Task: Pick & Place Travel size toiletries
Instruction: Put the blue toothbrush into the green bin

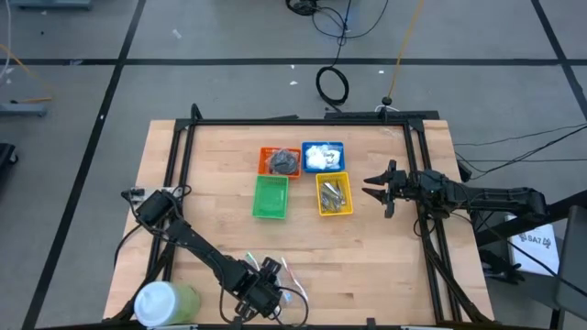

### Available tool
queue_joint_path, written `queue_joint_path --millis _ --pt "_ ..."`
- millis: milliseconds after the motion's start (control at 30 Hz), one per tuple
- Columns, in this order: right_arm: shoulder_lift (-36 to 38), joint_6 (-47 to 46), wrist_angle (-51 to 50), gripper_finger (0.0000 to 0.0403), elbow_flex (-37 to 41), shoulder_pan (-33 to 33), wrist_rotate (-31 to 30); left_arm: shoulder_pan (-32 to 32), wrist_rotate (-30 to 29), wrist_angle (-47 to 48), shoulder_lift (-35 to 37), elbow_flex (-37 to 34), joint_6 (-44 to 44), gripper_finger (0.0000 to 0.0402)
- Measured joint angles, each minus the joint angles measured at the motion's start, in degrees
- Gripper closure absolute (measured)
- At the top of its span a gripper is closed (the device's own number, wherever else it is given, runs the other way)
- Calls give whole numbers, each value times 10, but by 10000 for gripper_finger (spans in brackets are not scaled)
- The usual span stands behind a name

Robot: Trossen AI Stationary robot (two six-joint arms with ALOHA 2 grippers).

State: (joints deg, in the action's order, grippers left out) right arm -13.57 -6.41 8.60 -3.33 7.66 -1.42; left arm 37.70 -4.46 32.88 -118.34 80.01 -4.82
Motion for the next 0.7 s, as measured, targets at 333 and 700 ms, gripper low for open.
queue_joint_path --millis 333,700 --pt "0 0 1 273 0 0 0 -1 -13 -2 -1 0 14 248" --pt "0 0 1 273 0 0 0 -6 -69 1 -2 1 -12 278"
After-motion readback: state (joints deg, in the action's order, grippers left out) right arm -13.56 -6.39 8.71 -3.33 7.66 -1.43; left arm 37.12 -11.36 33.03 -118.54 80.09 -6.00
